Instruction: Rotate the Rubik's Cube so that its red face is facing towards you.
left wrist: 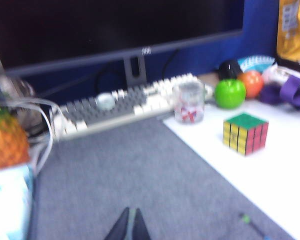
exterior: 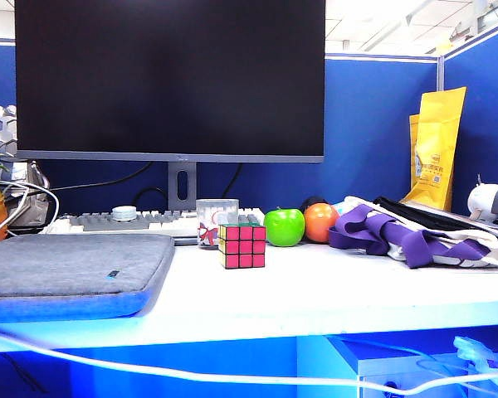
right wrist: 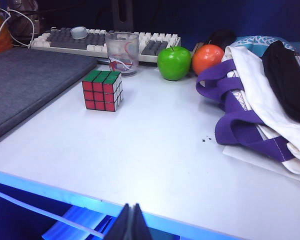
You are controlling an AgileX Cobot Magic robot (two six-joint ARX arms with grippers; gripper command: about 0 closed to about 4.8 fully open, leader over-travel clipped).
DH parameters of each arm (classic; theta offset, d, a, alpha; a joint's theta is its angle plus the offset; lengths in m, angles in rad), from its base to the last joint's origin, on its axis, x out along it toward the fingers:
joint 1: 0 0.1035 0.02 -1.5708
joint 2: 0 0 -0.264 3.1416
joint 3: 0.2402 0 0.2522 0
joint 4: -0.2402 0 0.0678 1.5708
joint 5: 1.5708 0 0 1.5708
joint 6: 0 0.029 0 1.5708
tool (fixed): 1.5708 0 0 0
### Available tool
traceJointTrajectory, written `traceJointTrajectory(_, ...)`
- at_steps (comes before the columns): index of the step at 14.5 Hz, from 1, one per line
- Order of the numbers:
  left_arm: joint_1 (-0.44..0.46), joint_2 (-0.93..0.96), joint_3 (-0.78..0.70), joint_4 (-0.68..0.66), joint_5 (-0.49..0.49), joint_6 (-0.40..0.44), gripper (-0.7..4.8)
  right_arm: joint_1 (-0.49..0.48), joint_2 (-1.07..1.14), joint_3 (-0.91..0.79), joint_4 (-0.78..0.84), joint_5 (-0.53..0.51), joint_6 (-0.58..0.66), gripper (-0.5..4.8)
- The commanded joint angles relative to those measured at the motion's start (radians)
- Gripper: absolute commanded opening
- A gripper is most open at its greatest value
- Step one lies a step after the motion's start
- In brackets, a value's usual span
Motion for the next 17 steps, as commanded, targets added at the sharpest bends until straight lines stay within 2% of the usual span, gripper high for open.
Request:
traceJointTrajectory(1,-0.002,-0.001,-0.078,0.042,0.006,-0.002,-0.01,0.001,0.0,-0.009,0.003,-0.005,-0.002,-0.01)
traceJointTrajectory(4,-0.002,-0.001,-0.101,0.099,0.01,0.001,-0.01,0.001,0.0,-0.009,-0.051,-0.005,-0.002,-0.01)
traceJointTrajectory(5,-0.002,-0.001,-0.101,0.104,0.038,0.001,-0.01,0.001,0.0,-0.009,-0.051,-0.005,-0.002,-0.01)
traceJointTrajectory(7,-0.002,-0.001,-0.101,0.103,0.232,0.001,-0.01,0.003,0.0,-0.009,-0.051,-0.011,-0.002,-0.01)
traceJointTrajectory(8,0.0,-0.001,-0.101,0.103,0.267,0.001,-0.01,0.007,0.0,-0.009,-0.051,-0.021,-0.002,-0.01)
traceJointTrajectory(12,0.018,-0.001,-0.101,0.103,0.266,0.001,-0.01,0.06,0.0,-0.009,-0.051,-0.022,-0.002,-0.01)
traceJointTrajectory(17,0.018,-0.001,-0.101,0.102,0.267,0.001,-0.01,0.062,0.0,-0.009,-0.051,-0.021,-0.002,-0.01)
